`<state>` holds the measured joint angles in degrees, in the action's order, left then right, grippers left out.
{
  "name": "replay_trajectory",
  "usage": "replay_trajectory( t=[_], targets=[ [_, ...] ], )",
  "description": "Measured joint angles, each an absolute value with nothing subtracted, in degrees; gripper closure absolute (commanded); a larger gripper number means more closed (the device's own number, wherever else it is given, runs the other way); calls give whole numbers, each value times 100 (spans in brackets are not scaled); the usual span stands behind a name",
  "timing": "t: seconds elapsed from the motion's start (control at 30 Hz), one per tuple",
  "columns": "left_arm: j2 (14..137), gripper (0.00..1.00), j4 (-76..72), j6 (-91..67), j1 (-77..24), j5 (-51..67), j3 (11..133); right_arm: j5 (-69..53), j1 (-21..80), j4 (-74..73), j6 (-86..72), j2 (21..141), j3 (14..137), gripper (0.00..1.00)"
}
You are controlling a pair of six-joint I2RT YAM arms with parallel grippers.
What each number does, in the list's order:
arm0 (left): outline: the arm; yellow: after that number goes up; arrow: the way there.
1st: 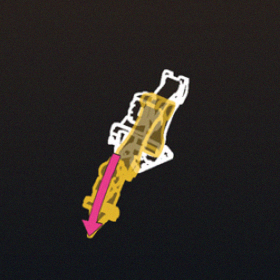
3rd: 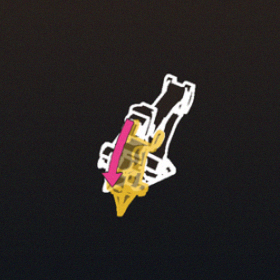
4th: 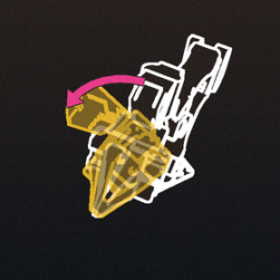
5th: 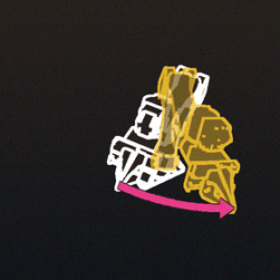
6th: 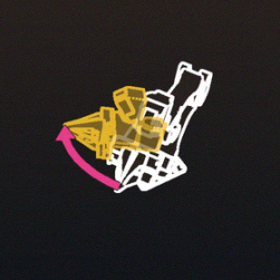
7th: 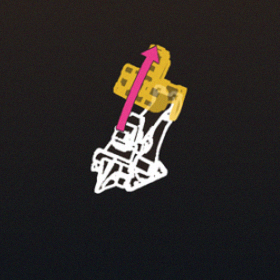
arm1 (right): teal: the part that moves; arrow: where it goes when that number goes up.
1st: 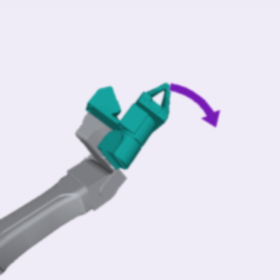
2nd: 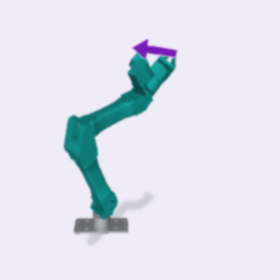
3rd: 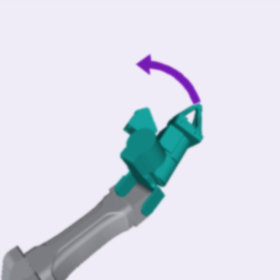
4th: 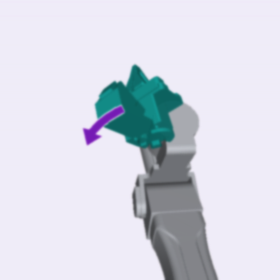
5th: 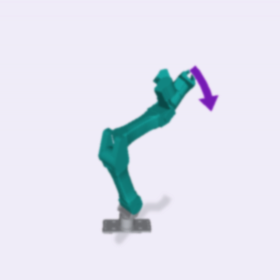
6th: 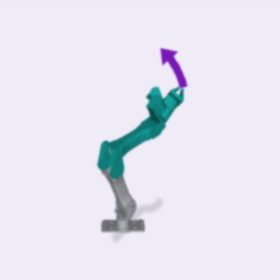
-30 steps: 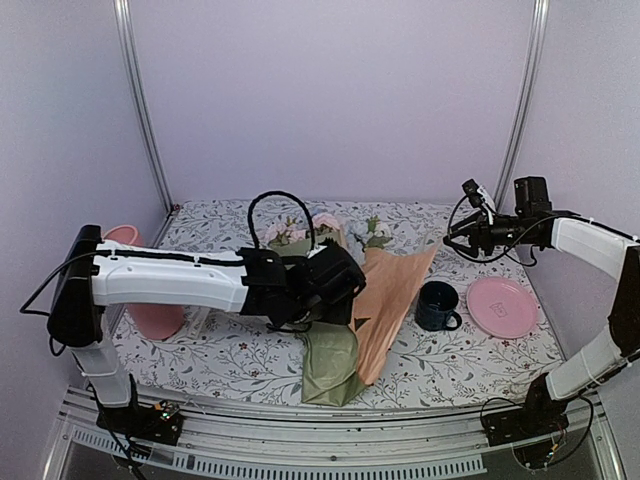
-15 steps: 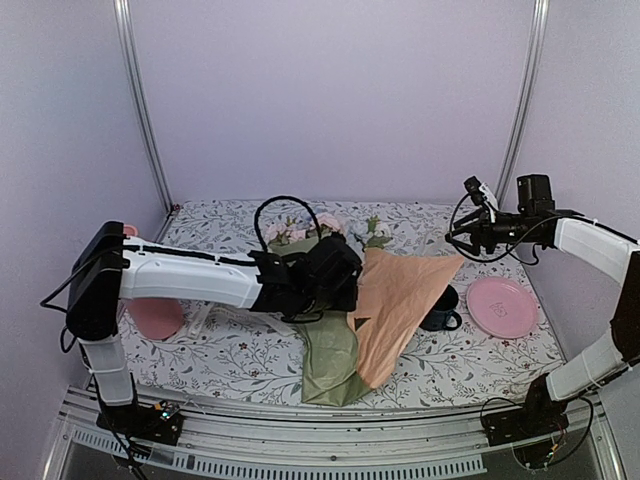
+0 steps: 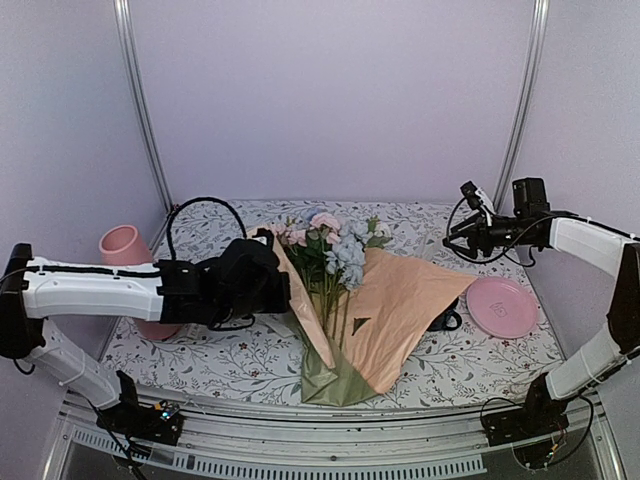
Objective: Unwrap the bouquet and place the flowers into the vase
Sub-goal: Unfold the two-thirds folded wrapping paper from the folded wrapping paper.
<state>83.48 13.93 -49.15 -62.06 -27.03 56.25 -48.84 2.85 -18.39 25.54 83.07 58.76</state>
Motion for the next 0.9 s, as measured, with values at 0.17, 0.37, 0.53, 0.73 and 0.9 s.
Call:
replay_trajectory(
  t=[0.17,0.37,0.53,0.73,0.9],
  targets=[
    [7341,100,1732,-5196,-5951,-2803,4633,-4869,423,-1846,2556,8506,5876,31],
    [6925,100,2443,-5229,-5865,-2936,4414,-4845,873,-1844,2578,8562,5876,31],
    [6910,100,3111,-5194,-5782,-2906,4421,-4757,1332,-1890,2646,8731,5878,31],
    [6895,100,3977,-5179,-5763,-2864,4427,-4676,1745,-1994,2696,8849,5946,32],
    [6879,71,4849,-5074,-5710,-2897,4711,-4584,1968,-2018,2755,8895,6023,32]
  ],
)
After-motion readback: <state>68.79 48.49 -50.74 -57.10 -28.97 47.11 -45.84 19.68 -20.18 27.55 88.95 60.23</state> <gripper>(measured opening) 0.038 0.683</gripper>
